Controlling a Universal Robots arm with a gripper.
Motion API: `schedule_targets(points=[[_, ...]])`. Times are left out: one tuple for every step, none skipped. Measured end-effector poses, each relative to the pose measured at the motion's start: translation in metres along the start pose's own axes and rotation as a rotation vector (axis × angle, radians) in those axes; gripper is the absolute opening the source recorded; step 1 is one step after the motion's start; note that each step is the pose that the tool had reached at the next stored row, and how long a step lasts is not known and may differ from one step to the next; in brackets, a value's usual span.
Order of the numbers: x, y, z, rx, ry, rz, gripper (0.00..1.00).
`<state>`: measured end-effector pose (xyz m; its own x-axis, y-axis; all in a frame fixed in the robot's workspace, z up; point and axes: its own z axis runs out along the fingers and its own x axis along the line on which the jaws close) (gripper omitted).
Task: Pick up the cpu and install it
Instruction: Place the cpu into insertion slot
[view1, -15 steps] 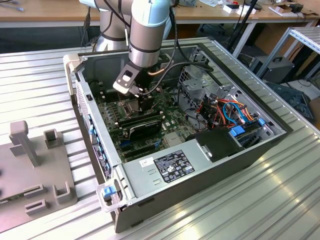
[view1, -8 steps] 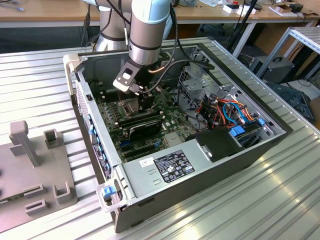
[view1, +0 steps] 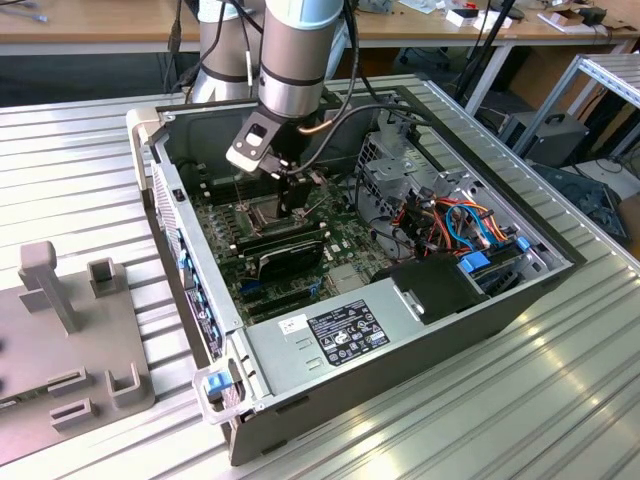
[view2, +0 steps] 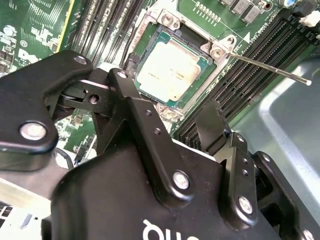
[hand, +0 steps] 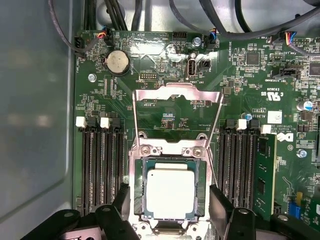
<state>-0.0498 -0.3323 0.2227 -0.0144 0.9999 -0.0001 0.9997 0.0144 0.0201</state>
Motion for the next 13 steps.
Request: schedule_targets(points=[[0.0000,0.0000,0.0000,0.0000,0.0001,0.000,0.73],[0.0000,0.0000,0.0000,-0.0001,0.0001,0.000,0.73],[0.0000,0.0000,-0.0001,0.0000,0.0000,0.000,0.73],[0.0000,0.0000,-0.0002,0.0001,-0.0002,0.000,0.73],[0.0000,0.0000,-0.0002,0.0001,-0.0002,0.000,0.73],[0.0000,0.0000,-0.0002,0.0001,-0.0001,0.000,0.73],[0.0000,0.0000,-0.0003,0.0001,-0.0001,0.000,0.73],[-0.0001,0.0001,-0.0003,0.0030,-0.0003,0.000,0.73],[-0.0001,0.0000,-0.0004,0.0065,-0.0004,0.000,0.73],[-0.0001,0.0000,-0.0004,0.0069,-0.0004,0.000,0.73],[-0.0001,-0.0001,-0.0004,0.0072,-0.0003,0.000,0.73],[0.0000,0.0000,-0.0003,0.0075,-0.0001,0.000,0.73],[0.0000,0.0000,-0.0003,0.0083,-0.0001,0.000,0.73]])
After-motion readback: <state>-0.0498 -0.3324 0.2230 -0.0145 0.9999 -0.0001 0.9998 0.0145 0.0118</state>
